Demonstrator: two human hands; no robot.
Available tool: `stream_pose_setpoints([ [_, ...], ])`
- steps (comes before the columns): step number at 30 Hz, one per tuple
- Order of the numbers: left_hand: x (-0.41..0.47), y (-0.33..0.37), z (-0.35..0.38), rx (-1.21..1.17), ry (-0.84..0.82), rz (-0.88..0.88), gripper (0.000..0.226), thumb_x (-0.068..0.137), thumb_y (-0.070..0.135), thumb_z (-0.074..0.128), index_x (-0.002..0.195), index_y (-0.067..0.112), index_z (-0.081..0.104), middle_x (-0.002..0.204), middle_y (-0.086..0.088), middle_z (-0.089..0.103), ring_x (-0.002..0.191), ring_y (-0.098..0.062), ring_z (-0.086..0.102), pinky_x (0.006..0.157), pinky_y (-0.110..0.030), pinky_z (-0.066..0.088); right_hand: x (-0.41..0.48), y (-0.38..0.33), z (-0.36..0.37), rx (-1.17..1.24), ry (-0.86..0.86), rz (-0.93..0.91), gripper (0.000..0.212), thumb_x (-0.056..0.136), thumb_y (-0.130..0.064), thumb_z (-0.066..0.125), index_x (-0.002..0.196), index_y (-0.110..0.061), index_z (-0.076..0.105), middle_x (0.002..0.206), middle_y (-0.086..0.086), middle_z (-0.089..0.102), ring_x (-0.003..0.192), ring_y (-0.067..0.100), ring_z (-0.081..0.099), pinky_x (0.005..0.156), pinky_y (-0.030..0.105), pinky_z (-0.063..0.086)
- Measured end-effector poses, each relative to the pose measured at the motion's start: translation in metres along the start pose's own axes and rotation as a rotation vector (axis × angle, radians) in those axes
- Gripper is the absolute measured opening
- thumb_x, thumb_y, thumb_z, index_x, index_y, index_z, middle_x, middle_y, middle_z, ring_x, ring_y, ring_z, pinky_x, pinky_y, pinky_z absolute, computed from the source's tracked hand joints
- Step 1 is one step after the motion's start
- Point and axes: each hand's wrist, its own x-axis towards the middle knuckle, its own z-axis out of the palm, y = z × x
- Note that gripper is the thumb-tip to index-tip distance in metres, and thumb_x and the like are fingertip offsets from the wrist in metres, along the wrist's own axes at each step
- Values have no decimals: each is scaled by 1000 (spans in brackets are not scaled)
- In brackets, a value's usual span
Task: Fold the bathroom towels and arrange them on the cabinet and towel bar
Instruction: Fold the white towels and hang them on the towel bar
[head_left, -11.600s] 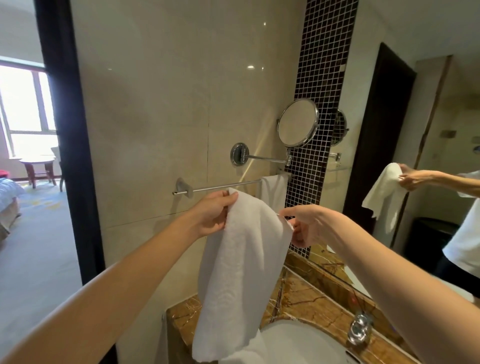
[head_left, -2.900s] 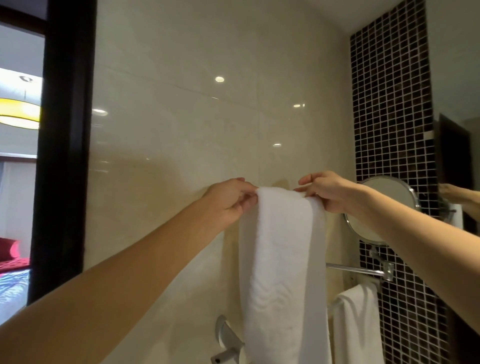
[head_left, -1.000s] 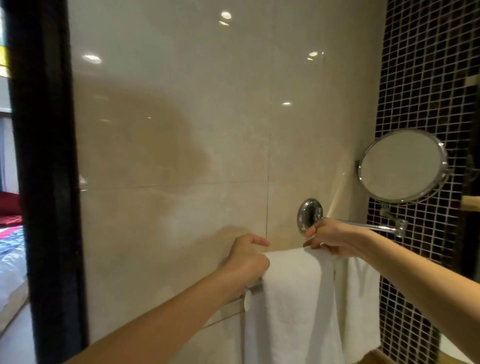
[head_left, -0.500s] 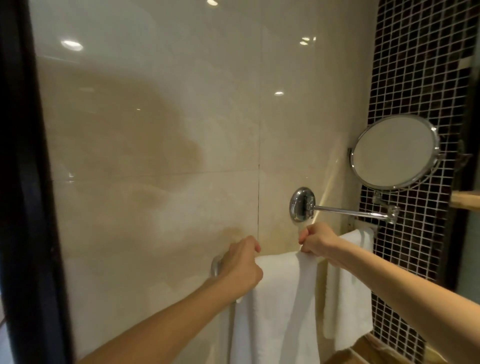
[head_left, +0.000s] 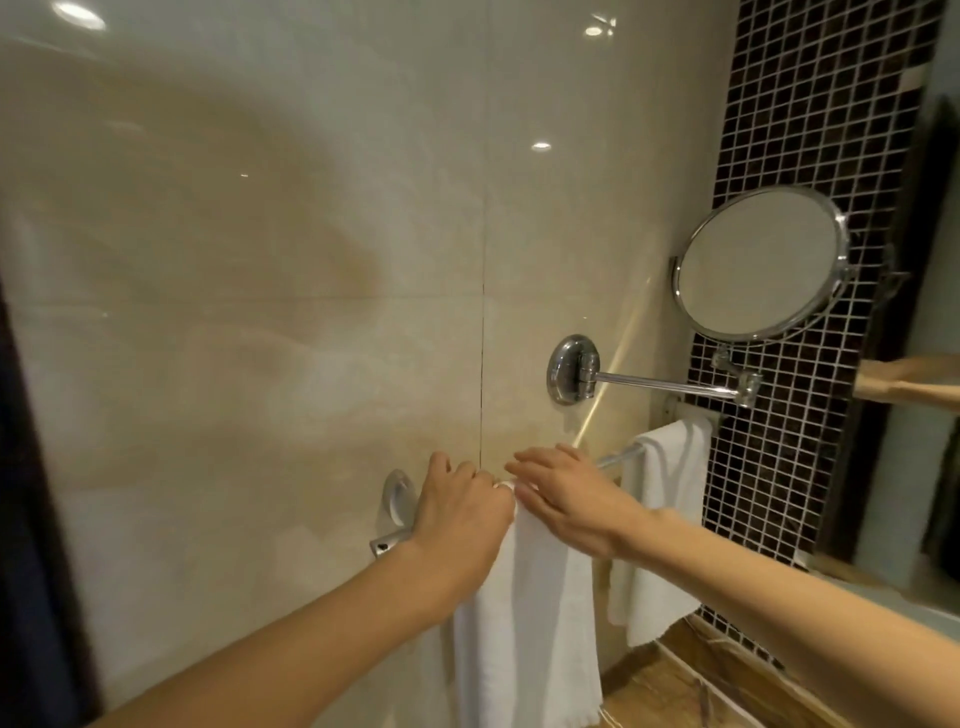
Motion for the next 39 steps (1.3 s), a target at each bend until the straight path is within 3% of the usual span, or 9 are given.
stream_pose_setpoints([
  [10, -11, 12, 6, 65, 77, -10, 22, 86, 3, 44, 101, 15, 54, 97, -4, 56, 95, -27, 49, 81, -38, 25, -18, -3, 20, 32, 155, -35, 41, 100, -28, 44, 134, -8, 52, 132, 6, 57, 118, 24, 53, 99, 39, 39],
  [14, -18, 14, -2, 44, 127, -31, 17, 90, 16, 51, 104, 20, 57, 103, 1, 60, 100, -24, 52, 86, -39, 26, -15, -3, 10, 26, 93, -36, 44, 101, -32, 39, 139, -12, 47, 137, 5, 53, 126, 22, 47, 108, 40, 30],
  [17, -39, 20, -1, -60, 393, -15, 19, 74, 21, 72, 92, 17, 69, 95, 0, 68, 90, -25, 61, 80, -38, 34, -9, -8, 0, 44, 98, -26, 43, 101, -31, 38, 140, -13, 45, 139, 7, 52, 130, 23, 44, 113, 42, 20],
  [21, -83, 44, 22, -416, 575, -17, 16, 80, 16, 64, 94, 9, 69, 93, -7, 64, 87, -26, 58, 76, -37, 45, -2, -23, -4, 40, 90, -54, 39, 100, -26, 41, 135, -11, 50, 129, 12, 58, 120, 29, 51, 107, 40, 26],
  [23, -104, 55, 41, -549, 548, -119, 19, 85, 24, 57, 97, 12, 66, 92, -4, 61, 84, -20, 55, 73, -30, 44, 2, -27, -4, 26, 83, -67, 35, 99, -26, 41, 127, -10, 56, 121, 12, 62, 112, 31, 54, 99, 39, 33],
  [25, -125, 66, 64, -703, 477, -270, 19, 87, 26, 58, 101, 14, 64, 93, 5, 57, 81, -7, 53, 71, -17, 41, 4, -30, -1, 42, 78, -51, 27, 99, -26, 39, 100, -10, 62, 102, 13, 65, 98, 34, 58, 85, 38, 39],
  [28, -147, 79, 108, -954, 307, -549, 26, 87, 29, 65, 110, 18, 59, 100, 13, 47, 86, 4, 50, 72, -3, 35, 5, -31, 9, 94, 82, 2, 32, 100, -25, 37, 72, -13, 47, 84, 17, 62, 81, 36, 54, 66, 38, 35],
  [33, -159, 92, 172, -1104, -63, -700, 42, 82, 43, 68, 119, 29, 53, 141, 5, 29, 128, -11, 36, 97, -19, 28, 10, -28, 21, 107, 177, 46, 39, 99, -28, 36, 91, -4, 64, 99, 20, 67, 91, 40, 56, 75, 42, 42],
  [39, -137, 97, 199, -1195, -209, -746, 47, 86, 43, 65, 121, 12, 58, 144, 1, 27, 127, -15, 37, 100, -21, 25, 11, -23, 28, 95, 246, 22, 42, 100, -30, 35, 98, -3, 66, 98, 20, 67, 92, 41, 56, 79, 44, 42],
])
